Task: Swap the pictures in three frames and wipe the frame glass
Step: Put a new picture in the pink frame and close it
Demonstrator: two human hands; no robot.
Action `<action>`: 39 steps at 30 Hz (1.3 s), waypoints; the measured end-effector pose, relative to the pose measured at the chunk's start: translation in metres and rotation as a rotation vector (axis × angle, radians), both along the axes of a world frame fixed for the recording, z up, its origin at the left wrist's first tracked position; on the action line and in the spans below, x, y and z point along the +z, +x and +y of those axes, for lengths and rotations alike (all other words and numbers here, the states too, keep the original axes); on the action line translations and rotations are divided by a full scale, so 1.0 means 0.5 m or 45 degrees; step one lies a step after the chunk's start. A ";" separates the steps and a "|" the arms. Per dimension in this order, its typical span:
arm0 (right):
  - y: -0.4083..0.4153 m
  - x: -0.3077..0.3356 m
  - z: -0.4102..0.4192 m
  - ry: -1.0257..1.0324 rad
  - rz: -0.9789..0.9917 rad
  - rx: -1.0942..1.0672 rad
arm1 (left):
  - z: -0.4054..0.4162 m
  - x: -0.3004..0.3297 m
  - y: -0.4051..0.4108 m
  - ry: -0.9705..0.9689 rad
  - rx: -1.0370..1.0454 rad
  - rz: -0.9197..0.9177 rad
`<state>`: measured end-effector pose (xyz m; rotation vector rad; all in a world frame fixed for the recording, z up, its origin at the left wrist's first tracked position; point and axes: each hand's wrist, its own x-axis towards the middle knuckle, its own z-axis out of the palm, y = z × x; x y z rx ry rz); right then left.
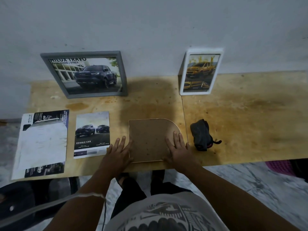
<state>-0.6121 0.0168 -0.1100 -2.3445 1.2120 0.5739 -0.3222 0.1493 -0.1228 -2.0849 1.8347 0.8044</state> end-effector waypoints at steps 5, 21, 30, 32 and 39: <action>0.007 0.000 -0.003 -0.032 0.058 0.051 | 0.000 -0.002 -0.005 -0.004 0.021 -0.007; 0.063 0.054 -0.024 0.078 0.181 -0.012 | -0.048 0.066 -0.020 0.045 0.239 0.096; 0.008 0.049 -0.059 0.395 -0.534 -1.089 | -0.061 0.078 -0.086 0.034 0.492 0.305; -0.002 0.045 -0.053 0.500 -0.663 -1.271 | -0.059 0.075 -0.096 0.048 0.516 0.310; -0.030 0.050 -0.044 0.825 -0.847 -1.699 | -0.042 0.074 -0.111 0.060 0.441 0.212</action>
